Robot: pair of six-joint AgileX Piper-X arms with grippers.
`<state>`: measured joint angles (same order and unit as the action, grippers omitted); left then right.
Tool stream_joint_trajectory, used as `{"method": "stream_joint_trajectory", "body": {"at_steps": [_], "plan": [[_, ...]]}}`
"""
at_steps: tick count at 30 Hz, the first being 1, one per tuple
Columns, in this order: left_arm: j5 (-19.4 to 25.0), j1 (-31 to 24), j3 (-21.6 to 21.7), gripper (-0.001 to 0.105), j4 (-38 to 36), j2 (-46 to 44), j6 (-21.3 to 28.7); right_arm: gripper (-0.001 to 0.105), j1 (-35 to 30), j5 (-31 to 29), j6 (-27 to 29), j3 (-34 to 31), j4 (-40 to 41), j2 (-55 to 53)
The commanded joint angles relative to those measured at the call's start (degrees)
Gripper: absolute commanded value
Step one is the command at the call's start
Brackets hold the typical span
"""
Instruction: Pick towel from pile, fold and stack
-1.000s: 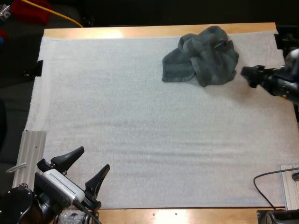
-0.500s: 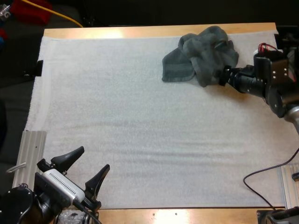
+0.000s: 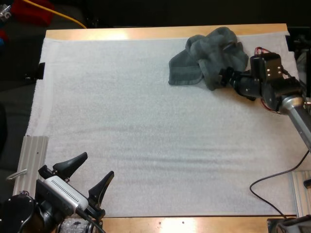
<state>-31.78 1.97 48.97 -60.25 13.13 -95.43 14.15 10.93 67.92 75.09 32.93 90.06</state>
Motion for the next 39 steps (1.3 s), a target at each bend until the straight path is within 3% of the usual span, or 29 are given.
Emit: {"method": "stream_joint_trajectory", "body": {"at_steps": [1, 15, 29, 39], "plan": [[0.32, 0.05, 0.31, 0.069, 0.61, 0.26, -0.30, 0.079, 0.09, 0.04, -1.12, 0.71, -1.25, 0.50], [-0.10, 0.05, 0.31, 0.069, 0.61, 0.26, -0.30, 0.079, -0.76, -3.84, -13.44, 0.71, -7.68, 8.56], [-0.10, 0.05, 0.31, 0.069, 0.61, 0.26, -0.30, 0.079, -2.86, -1.10, -16.45, 0.59, -17.58, 14.59], [-0.10, 0.05, 0.31, 0.069, 0.61, 0.26, -0.30, 0.076, -2.86, -0.29, -16.78, 0.59, -20.27, 17.25]]}}
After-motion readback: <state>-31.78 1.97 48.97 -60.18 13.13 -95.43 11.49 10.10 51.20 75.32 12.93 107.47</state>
